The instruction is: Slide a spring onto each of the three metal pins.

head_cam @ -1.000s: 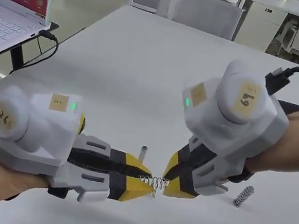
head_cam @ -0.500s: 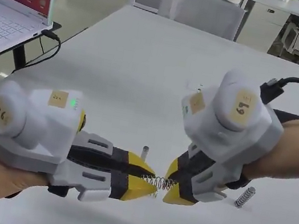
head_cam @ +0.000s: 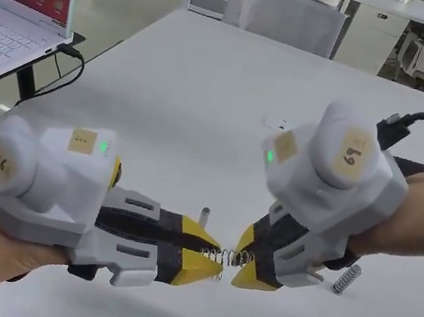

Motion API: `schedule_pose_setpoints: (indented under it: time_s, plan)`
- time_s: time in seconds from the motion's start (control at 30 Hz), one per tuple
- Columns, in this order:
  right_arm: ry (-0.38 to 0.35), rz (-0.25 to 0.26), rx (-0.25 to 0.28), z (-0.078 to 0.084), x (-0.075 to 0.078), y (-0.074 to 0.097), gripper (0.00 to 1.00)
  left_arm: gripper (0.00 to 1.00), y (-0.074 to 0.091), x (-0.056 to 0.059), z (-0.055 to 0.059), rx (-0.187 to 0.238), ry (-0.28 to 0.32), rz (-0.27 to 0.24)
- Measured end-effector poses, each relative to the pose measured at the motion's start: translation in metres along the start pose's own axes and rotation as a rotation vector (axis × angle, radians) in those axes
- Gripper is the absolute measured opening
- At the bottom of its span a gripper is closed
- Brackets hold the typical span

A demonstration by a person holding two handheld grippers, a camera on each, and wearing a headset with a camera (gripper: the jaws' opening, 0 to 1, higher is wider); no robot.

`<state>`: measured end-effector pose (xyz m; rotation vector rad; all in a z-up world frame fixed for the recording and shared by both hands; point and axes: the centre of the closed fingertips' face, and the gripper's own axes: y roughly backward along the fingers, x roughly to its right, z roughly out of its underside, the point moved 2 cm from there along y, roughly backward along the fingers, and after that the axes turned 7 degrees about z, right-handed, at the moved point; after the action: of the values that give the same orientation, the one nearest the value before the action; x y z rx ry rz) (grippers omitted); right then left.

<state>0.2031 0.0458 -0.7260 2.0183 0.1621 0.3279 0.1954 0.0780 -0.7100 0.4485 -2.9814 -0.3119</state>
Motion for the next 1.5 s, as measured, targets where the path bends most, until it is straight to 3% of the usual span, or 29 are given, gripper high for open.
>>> schedule_pose_setpoints:
  time_s: [0.57, 1.5]
  plan:
    - [-0.028, -0.036, 0.013, -0.015, -0.005, 0.012, 0.09, 0.02, -0.005, 0.005, 0.008, -0.047, -0.027, 0.020]
    - [0.019, -0.043, 0.005, -0.034, -0.009, 0.014, 0.08, 0.03, -0.010, 0.007, 0.012, -0.058, -0.023, 0.046]
